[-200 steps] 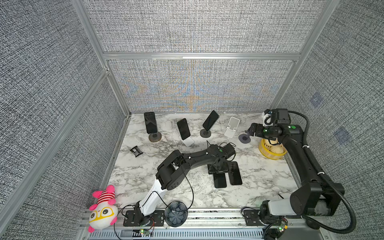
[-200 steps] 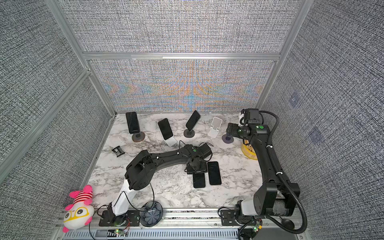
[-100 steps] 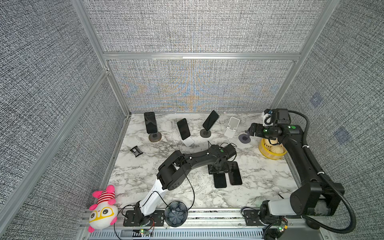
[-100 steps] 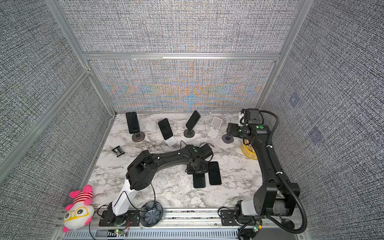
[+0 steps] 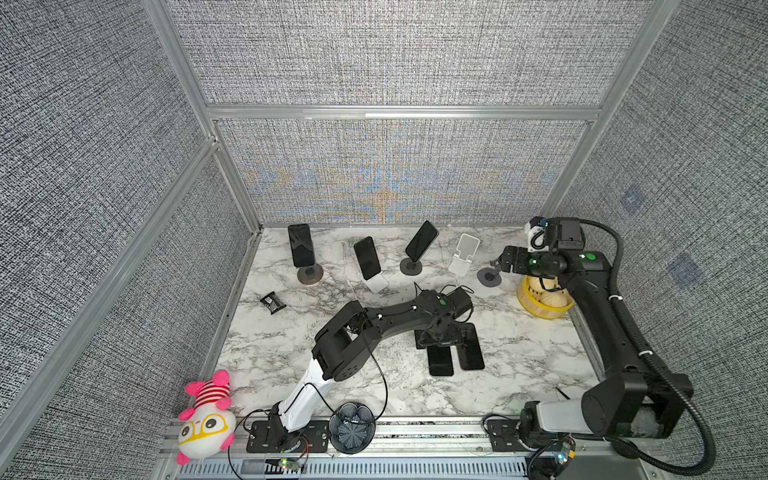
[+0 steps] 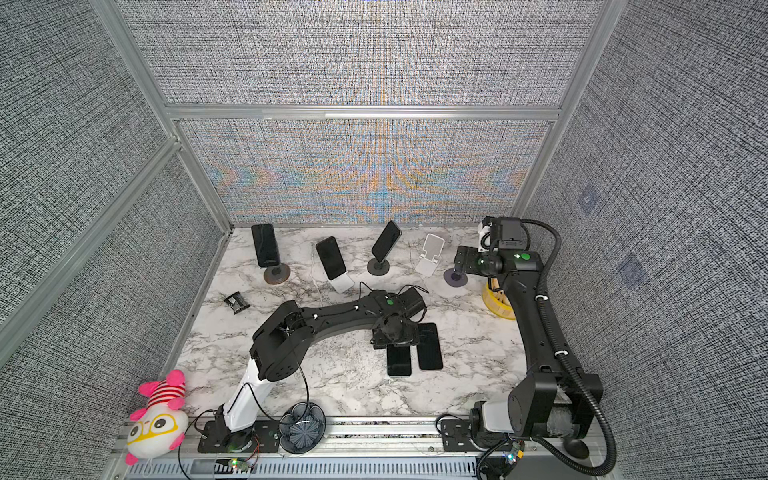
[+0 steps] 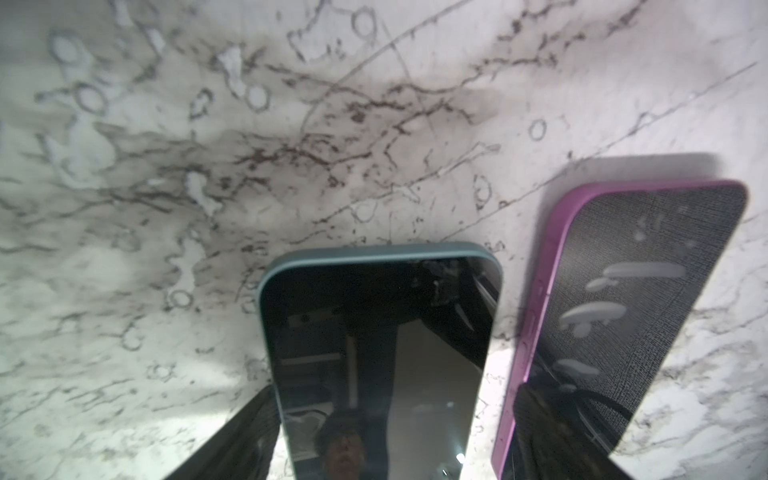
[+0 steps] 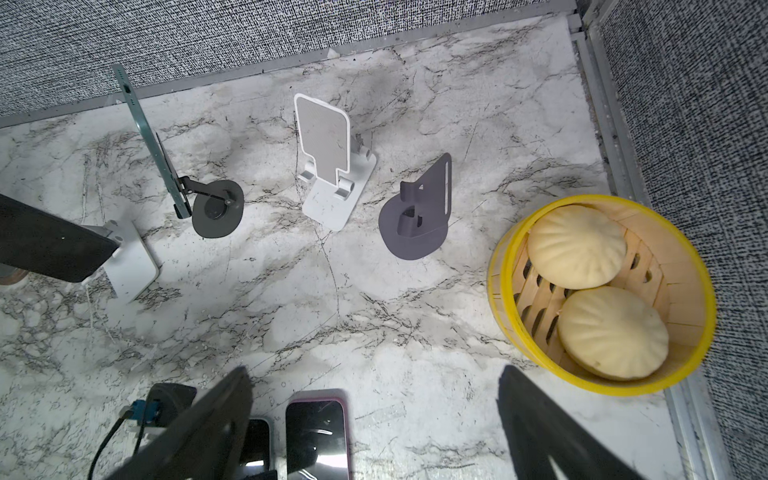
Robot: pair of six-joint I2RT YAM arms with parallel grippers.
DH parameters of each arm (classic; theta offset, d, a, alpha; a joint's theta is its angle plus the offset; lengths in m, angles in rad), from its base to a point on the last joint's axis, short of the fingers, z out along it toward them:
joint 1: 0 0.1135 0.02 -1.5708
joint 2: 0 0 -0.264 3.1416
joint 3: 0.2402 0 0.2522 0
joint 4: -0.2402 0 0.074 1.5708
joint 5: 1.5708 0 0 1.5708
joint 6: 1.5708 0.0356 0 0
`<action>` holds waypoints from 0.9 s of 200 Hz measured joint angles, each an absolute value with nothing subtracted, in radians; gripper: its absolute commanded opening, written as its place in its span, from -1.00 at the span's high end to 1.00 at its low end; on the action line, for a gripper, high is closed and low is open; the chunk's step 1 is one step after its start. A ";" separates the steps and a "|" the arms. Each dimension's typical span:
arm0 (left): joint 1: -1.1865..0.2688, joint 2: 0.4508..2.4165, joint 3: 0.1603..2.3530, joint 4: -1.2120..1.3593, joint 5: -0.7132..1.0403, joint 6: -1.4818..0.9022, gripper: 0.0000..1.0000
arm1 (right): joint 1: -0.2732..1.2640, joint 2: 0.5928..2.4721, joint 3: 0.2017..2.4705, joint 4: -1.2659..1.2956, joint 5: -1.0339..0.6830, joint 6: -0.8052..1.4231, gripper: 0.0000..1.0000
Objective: Remove the phone from the phone stand
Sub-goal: 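Lower the teal-edged phone flat beside the purple-edged phone with the left gripper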
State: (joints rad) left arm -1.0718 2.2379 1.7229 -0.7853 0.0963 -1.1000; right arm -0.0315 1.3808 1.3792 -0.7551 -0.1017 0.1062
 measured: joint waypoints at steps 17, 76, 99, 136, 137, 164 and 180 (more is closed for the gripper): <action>-1.071 2.230 1.718 -0.781 0.097 -1.100 -0.79 | -0.031 1.378 1.378 -0.756 -0.088 0.102 -0.86; -1.071 2.096 1.526 -0.624 0.112 -1.100 -0.64 | -0.031 1.376 1.378 -0.759 -0.086 0.094 -0.85; -1.071 2.054 1.488 -0.646 0.097 -1.086 -0.39 | -0.031 1.370 1.373 -0.766 -0.086 0.089 -0.85; -1.071 2.004 1.456 -0.713 0.041 -1.082 0.06 | -0.031 1.355 1.366 -0.768 -0.075 0.076 -0.85; -1.071 2.004 1.455 -0.715 0.040 -1.082 0.08 | -0.031 1.355 1.366 -0.768 -0.075 0.076 -0.85; -1.071 2.022 1.444 -0.734 0.034 -1.102 0.52 | -0.031 1.353 1.357 -0.768 -0.067 0.076 -0.84; -1.071 2.044 1.447 -0.741 0.043 -1.108 0.69 | -0.031 1.352 1.356 -0.768 -0.064 0.074 -0.84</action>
State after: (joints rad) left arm -1.0710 2.0441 1.4471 -0.7414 0.0425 -1.1080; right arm -0.0315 1.3518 1.3560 -0.7681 -0.0643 0.0738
